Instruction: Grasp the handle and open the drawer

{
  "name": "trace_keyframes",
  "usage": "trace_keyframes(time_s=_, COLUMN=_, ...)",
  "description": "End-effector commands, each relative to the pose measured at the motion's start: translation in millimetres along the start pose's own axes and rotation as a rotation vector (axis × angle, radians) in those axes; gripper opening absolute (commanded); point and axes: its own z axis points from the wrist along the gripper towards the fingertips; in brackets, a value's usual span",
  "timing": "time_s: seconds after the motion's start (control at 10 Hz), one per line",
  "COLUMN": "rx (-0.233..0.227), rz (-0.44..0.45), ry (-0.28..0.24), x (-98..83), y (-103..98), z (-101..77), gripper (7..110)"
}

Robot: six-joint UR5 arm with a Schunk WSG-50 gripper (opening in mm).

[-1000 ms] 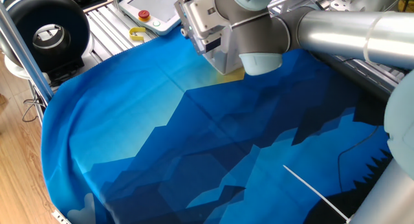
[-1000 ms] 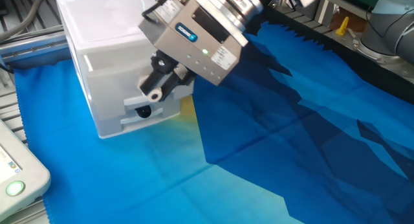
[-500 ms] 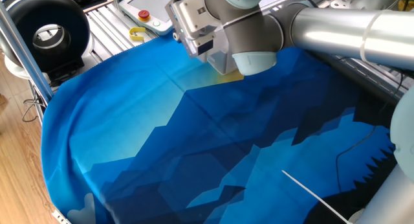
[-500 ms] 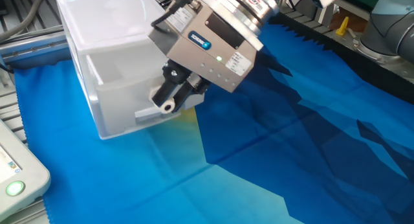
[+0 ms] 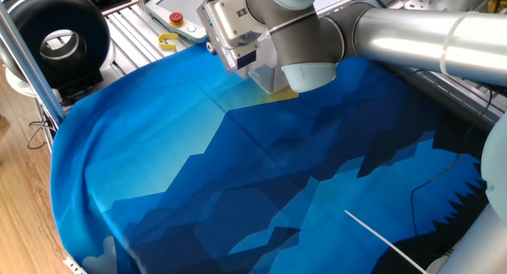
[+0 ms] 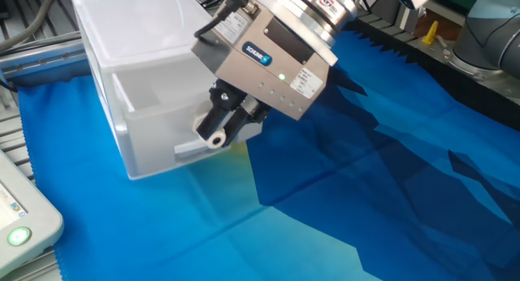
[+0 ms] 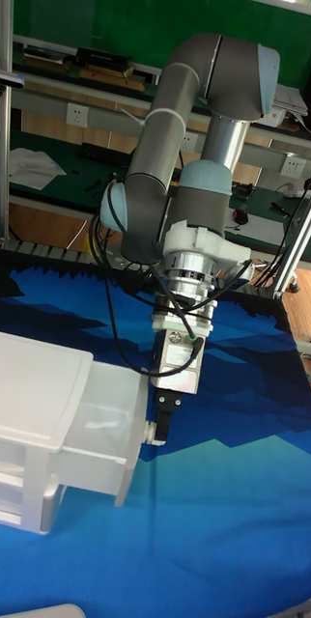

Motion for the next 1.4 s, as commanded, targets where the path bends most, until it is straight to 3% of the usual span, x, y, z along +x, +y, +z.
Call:
trace_keyframes(time_s=0.0, rx=0.014, rz=0.031, ry=-0.024, x=-10.8, y=2.3, z=5.3, gripper=7)
trace_keyframes(time_s=0.2, rx=0.021, rz=0.023, ry=-0.006, x=-16.8, y=-0.1, z=1.4, gripper=7)
trace_keyframes(time_s=0.6, rx=0.023, rz=0.053, ry=-0.022, x=-34.2, y=11.0, z=-8.0, gripper=7)
trace_keyframes(time_s=1.3, rx=0.01, rz=0.061, ry=-0.036, x=-40.1, y=20.2, z=-9.2, gripper=7)
